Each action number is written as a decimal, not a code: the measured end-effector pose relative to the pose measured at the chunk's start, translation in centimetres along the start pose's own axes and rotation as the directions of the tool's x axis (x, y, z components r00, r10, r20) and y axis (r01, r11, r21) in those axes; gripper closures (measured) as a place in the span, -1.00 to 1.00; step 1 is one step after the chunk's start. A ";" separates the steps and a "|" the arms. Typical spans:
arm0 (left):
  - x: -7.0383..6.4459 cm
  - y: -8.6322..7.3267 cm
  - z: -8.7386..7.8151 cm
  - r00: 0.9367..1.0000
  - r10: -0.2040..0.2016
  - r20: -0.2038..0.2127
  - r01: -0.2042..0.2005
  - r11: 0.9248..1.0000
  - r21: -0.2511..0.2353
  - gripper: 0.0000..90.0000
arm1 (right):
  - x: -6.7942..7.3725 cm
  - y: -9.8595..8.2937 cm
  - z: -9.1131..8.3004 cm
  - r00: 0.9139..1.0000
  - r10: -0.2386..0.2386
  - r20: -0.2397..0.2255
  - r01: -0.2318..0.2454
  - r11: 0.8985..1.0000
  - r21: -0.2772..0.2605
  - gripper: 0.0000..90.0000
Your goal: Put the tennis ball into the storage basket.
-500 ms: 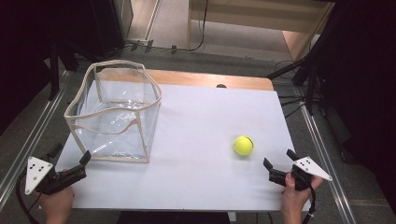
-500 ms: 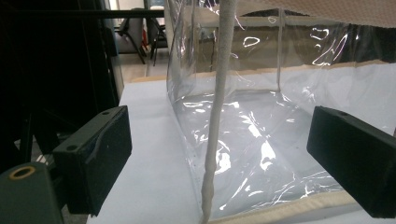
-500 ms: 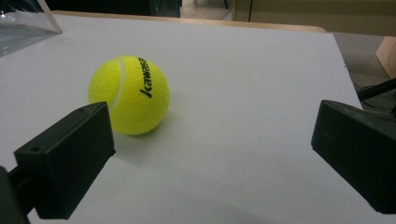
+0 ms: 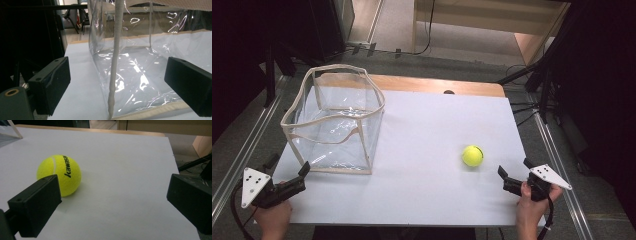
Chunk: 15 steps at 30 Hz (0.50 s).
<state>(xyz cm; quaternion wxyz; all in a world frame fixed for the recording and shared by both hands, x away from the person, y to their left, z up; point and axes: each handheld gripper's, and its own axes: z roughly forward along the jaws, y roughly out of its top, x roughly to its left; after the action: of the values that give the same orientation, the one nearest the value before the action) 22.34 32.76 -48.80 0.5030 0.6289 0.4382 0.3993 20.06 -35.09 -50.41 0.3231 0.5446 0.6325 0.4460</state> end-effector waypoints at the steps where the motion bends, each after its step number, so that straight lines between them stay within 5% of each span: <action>1: -0.1 0.0 0.0 1.000 0.002 -0.001 -0.002 1.000 -0.002 -0.85 | 0.1 0.2 -0.1 1.000 0.010 -0.006 -0.010 1.000 0.013 -1.00; 15: -0.5 0.0 0.0 0.999 0.042 -0.010 -0.042 0.999 0.012 -0.85 | 1.6 3.2 1.0 0.997 -0.057 -0.060 0.063 0.992 0.109 -1.00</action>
<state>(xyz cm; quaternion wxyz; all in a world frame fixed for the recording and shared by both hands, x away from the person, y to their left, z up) 22.20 32.25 -48.88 0.4887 0.6386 0.4300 0.4104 21.95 -33.27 -47.79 0.2874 0.5295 0.6813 0.4157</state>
